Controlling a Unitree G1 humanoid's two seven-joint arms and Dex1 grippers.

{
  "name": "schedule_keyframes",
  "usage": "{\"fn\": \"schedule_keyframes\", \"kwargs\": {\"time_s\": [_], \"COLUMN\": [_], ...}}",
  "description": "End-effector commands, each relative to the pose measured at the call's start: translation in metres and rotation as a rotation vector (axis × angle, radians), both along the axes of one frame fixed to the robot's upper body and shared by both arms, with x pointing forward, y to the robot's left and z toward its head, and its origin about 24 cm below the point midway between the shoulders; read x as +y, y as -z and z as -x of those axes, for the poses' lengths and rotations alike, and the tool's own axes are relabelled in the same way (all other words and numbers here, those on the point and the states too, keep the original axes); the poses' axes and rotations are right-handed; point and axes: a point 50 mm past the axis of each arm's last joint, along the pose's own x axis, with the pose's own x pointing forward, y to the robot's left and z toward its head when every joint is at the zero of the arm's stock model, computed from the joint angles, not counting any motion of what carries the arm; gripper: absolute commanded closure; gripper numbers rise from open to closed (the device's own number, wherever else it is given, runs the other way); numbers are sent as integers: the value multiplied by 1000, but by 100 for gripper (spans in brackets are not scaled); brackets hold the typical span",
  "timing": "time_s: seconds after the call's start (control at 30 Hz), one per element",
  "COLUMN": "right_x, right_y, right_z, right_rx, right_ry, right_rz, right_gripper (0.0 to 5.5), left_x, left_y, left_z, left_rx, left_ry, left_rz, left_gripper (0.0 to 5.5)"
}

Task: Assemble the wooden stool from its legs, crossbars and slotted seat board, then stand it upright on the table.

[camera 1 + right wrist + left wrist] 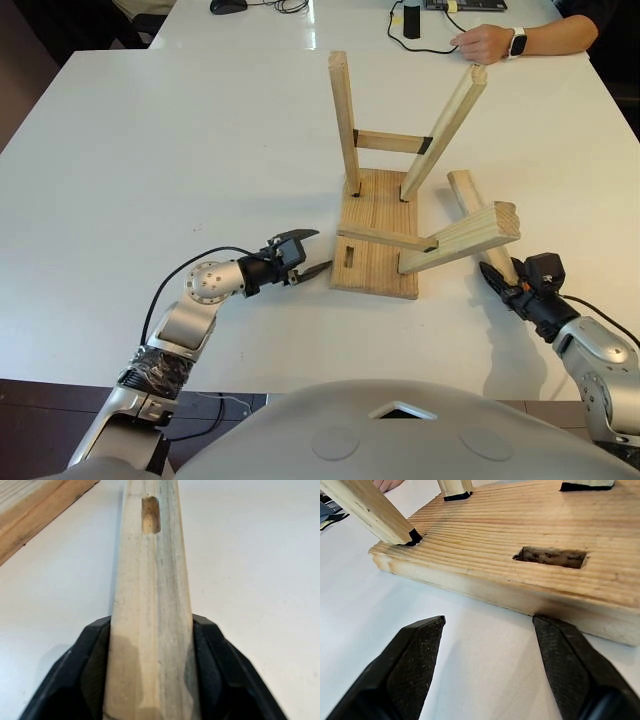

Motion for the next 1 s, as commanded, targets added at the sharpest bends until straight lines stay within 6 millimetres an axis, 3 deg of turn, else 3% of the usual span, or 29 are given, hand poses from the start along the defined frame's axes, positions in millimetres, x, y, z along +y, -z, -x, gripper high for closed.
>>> {"fn": "schedule_keyframes", "kwargs": {"time_s": [0.03, 0.17, 0.3, 0.37, 0.47, 0.53, 0.6, 0.67, 0.73, 0.83, 1.0], "right_x": [-9, -28, -20, -4, 23, 38, 55, 69, 80, 88, 92], "right_y": [-14, -46, -92, -126, -170, -198, -218, -229, -234, -230, -220], "right_z": [-15, -36, -55, -60, -59, -61, -66, -69, -68, -63, -57], "right_rx": [-82, -247, -472, -615, -768, -856, -891, -873, -812, -696, -567], "right_ry": [71, 156, 118, 12, -197, -333, -478, -620, -764, -924, -1042], "right_rz": [-20, -11, -59, -113, -185, -234, -302, -392, -453, -495, -499], "right_gripper": [345, 345, 345, 345, 345, 345, 345, 345, 345, 345, 345], "left_x": [20, 57, 61, 65, 63, 51, 30, 9, -3, -5, -5], "left_y": [-3, -28, -49, -79, -145, -191, -221, -239, -252, -265, -277], "left_z": [2, -7, -10, -28, -54, -61, -63, -59, -51, -42, -34], "left_rx": [82, 66, 51, -27, -158, -250, -280, -246, -182, -132, -104], "left_ry": [-57, -106, -67, -136, -182, -113, 4, 147, 292, 432, 521], "left_rz": [2, -17, 25, 135, 375, 503, 590, 675, 750, 808, 880], "left_gripper": [224, 224, 224, 224, 224, 224, 224, 224, 190, 148, 144]}}
